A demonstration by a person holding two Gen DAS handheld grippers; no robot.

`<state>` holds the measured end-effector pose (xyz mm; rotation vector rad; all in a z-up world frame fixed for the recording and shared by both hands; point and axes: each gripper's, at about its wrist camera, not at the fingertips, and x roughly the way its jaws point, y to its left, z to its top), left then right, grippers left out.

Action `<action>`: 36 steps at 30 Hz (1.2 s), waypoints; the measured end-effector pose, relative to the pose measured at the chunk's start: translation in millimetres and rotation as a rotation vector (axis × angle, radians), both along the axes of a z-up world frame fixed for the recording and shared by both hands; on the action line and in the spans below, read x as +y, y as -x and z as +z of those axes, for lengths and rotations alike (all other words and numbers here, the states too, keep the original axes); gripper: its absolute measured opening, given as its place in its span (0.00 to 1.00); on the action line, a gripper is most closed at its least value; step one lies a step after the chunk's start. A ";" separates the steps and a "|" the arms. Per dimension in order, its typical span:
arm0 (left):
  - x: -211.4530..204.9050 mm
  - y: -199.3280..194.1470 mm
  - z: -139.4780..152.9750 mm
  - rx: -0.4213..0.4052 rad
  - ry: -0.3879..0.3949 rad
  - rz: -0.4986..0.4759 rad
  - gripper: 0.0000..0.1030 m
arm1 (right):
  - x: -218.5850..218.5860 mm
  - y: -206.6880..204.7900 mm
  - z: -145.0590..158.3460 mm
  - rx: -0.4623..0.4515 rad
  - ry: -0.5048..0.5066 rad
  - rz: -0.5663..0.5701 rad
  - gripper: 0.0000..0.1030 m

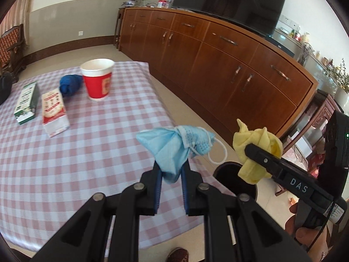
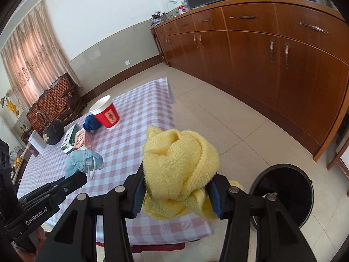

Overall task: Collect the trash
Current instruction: 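Carry the blue mask and yellow cloth over the black trash bin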

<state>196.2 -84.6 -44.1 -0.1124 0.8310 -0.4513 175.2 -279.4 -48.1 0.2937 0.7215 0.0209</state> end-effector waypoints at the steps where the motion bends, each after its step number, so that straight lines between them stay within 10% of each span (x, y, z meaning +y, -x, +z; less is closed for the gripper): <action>1: -11.6 0.1 -0.2 0.003 0.000 -0.024 0.17 | -9.8 4.2 -0.6 0.002 -0.002 -0.020 0.51; 17: -179.6 2.9 -47.6 0.096 -0.062 -0.295 0.17 | -163.1 61.1 -39.3 0.082 -0.025 -0.304 0.51; 36: -265.5 -8.2 -122.9 0.216 -0.200 -0.367 0.18 | -261.9 36.0 -152.6 0.280 -0.099 -0.375 0.51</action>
